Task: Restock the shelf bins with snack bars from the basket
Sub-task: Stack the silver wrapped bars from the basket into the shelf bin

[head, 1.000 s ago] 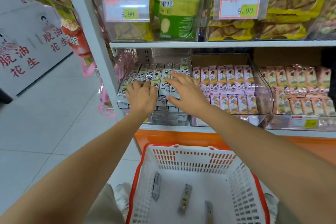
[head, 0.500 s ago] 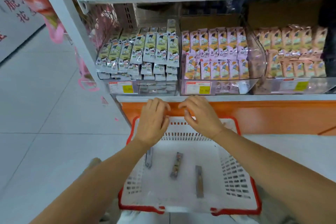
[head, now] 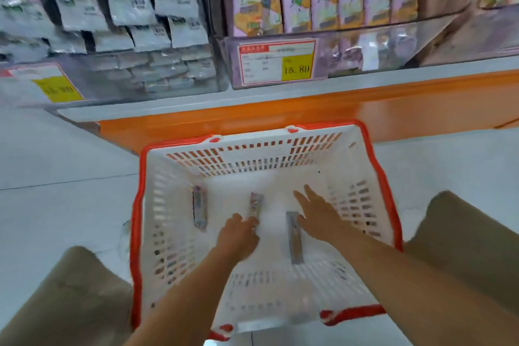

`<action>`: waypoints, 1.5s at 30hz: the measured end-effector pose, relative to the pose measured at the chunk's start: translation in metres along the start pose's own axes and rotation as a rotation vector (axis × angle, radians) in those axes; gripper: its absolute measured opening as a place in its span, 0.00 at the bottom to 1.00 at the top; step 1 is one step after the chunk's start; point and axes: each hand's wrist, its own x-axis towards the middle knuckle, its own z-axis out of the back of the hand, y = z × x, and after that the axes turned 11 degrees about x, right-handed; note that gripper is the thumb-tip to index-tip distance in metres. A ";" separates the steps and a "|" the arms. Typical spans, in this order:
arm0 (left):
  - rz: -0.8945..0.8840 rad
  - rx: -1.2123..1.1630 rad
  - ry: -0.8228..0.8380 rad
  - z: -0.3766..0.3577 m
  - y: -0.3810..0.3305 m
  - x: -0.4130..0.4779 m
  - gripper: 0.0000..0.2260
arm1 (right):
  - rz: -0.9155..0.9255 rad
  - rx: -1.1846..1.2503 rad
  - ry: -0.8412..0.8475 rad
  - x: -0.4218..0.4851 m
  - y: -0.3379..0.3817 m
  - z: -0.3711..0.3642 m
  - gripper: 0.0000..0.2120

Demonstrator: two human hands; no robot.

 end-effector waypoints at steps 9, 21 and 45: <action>-0.003 -0.051 0.070 -0.033 -0.005 0.035 0.25 | -0.068 -0.040 0.004 0.037 -0.019 -0.054 0.29; 0.025 -0.114 -0.262 0.013 0.008 0.002 0.17 | -0.022 0.101 0.113 0.024 0.010 -0.003 0.24; 0.115 -0.414 -1.393 0.229 0.038 -0.249 0.17 | 0.976 0.143 -0.856 -0.186 0.241 0.195 0.11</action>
